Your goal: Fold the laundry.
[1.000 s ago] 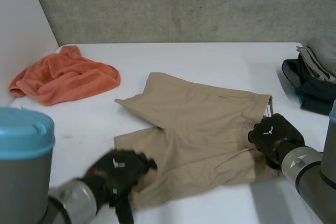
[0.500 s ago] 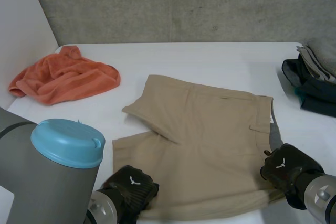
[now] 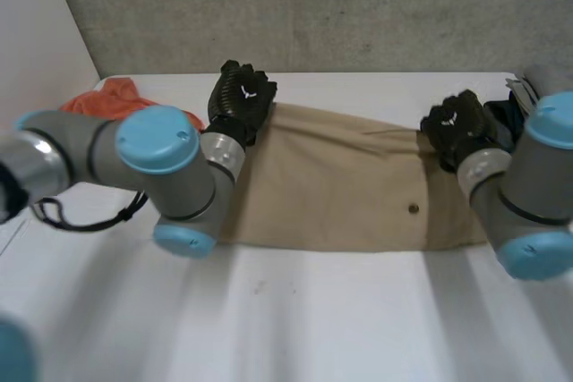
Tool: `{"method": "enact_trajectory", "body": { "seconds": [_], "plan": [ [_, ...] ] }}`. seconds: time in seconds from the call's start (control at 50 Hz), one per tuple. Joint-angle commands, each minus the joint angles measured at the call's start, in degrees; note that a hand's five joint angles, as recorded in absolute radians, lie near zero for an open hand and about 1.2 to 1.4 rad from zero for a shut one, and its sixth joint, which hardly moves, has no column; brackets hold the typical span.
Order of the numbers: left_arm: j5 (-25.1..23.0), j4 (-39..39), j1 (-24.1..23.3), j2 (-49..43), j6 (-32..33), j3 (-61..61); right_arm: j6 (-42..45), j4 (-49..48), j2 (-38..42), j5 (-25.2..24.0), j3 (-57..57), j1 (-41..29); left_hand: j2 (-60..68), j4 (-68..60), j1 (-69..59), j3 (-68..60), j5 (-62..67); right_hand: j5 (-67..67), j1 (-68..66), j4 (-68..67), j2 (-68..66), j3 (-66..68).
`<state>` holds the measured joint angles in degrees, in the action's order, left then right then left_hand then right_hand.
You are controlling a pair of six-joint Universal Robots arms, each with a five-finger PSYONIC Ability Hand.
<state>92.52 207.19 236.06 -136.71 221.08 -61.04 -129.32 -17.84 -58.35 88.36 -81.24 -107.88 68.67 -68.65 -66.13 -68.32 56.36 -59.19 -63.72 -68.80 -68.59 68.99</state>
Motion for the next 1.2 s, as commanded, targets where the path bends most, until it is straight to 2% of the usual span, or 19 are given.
{"method": "enact_trajectory", "body": {
  "seconds": [0.02,0.04,0.06,0.14,0.2,0.32,0.38,0.44,0.54,0.58,0.66,0.72,0.74,0.76,0.9,1.0,1.1,1.16,1.2],
  "plan": [
    [-4.89,5.05,0.89,-11.20,0.93,9.35,-0.32,-11.25,13.78,0.67,10.74,0.13,-30.01,30.00,27.48,29.67,-27.71,22.27,16.80,21.88,21.67,-22.07],
    [-5.25,5.58,0.89,-11.73,0.93,9.54,-0.32,-11.95,14.92,0.94,11.62,0.04,-48.84,48.82,46.31,48.50,-46.54,40.25,34.79,39.87,39.66,-40.05],
    [-5.42,6.11,0.89,-12.00,0.84,9.45,-0.32,-12.48,16.50,1.64,12.85,-0.13,-58.67,58.65,56.13,58.32,-56.36,59.19,53.72,58.80,58.59,-58.99],
    [-5.43,7.79,0.37,-11.30,0.75,7.61,-2.15,-12.31,15.91,3.39,12.25,-0.31,-58.67,58.65,56.13,58.32,-56.36,59.19,53.72,58.80,58.59,-58.99],
    [-5.16,8.14,0.02,-7.36,-0.91,4.19,-4.62,-10.39,13.45,3.58,9.89,-0.05,-58.67,58.65,56.13,58.32,-56.36,59.19,53.72,58.80,58.59,-58.99],
    [-4.11,7.70,0.28,2.13,-8.02,-6.87,-12.96,6.65,-0.52,2.00,1.97,0.92,-58.67,58.65,56.13,58.32,-56.36,59.19,53.72,58.80,58.59,-58.99],
    [-3.84,7.35,0.28,5.21,-9.79,-11.10,-17.79,15.16,-2.99,-0.80,-0.92,1.70,-58.67,58.65,56.13,58.32,-56.36,59.19,53.72,58.80,58.59,-58.99],
    [-3.49,7.00,0.28,9.43,-11.11,-16.81,-20.09,19.40,-3.35,-3.45,-3.21,3.72,-58.67,58.65,56.13,58.32,-56.36,57.93,52.47,57.55,57.34,-57.74],
    [-3.49,7.00,0.02,12.08,-12.69,-22.53,-20.89,19.69,-3.52,-8.10,-7.34,8.21,-58.67,58.65,56.13,58.32,-56.36,53.56,48.09,53.17,52.96,-53.36],
    [-3.40,6.91,-0.16,12.26,-13.40,-23.86,-20.89,18.54,-3.44,-8.55,-7.88,8.65,-58.67,58.65,56.13,58.32,-56.36,52.39,46.92,52.00,51.79,-52.19],
    [-3.32,6.91,-0.33,12.34,-14.36,-25.00,-20.80,14.24,-1.95,-8.20,-8.23,8.74,-58.67,58.65,56.13,58.32,-56.36,39.97,34.50,39.58,39.37,-39.77],
    [-3.32,6.91,-0.34,12.69,-14.72,-25.35,-20.01,11.86,0.60,-7.94,-7.70,9.00,-58.67,58.65,56.13,58.32,-56.36,20.15,14.68,19.76,19.55,-19.95],
    [-3.32,6.91,-0.42,12.78,-14.72,-25.44,-19.48,11.68,0.96,-7.85,-7.62,9.18,-58.67,58.65,56.13,58.32,-56.36,9.76,4.29,9.37,9.16,-9.56],
    [-3.32,6.91,-0.42,12.87,-14.72,-25.44,-18.44,11.60,1.22,-7.24,-7.61,9.79,-58.67,58.65,56.13,58.32,-56.36,-10.60,-16.07,-10.99,-11.20,10.80],
    [-2.00,6.82,-0.77,17.17,-14.89,-26.49,-14.04,9.05,-3.69,-4.51,-11.12,14.45,-58.67,58.65,56.13,58.32,-56.36,-10.81,-16.28,-11.20,-11.41,11.01],
    [-1.82,6.82,-0.86,21.30,-15.68,-27.90,-4.74,8.61,-10.46,-3.90,-13.33,15.68,-58.67,58.65,56.13,58.32,-56.36,-10.81,-16.28,-11.20,-11.41,11.01],
    [-1.73,6.82,-0.51,24.91,-17.17,-30.18,3.89,8.08,-10.91,-4.15,-12.28,15.16,-58.67,58.65,56.13,58.32,-56.36,-10.81,-16.28,-11.20,-11.41,11.01],
    [-1.73,6.91,-0.16,26.14,-18.14,-31.50,6.79,6.15,-11.08,-5.47,-11.75,12.10,-58.67,58.65,56.13,58.32,-56.36,-10.81,-16.28,-11.20,-11.41,11.01],
    [-1.73,6.91,0.10,26.40,-18.58,-31.94,8.37,2.65,-10.56,-7.83,-10.43,4.83,-58.67,58.65,56.13,58.32,-56.36,-10.81,-16.28,-11.20,-11.41,11.01]
  ]
}}
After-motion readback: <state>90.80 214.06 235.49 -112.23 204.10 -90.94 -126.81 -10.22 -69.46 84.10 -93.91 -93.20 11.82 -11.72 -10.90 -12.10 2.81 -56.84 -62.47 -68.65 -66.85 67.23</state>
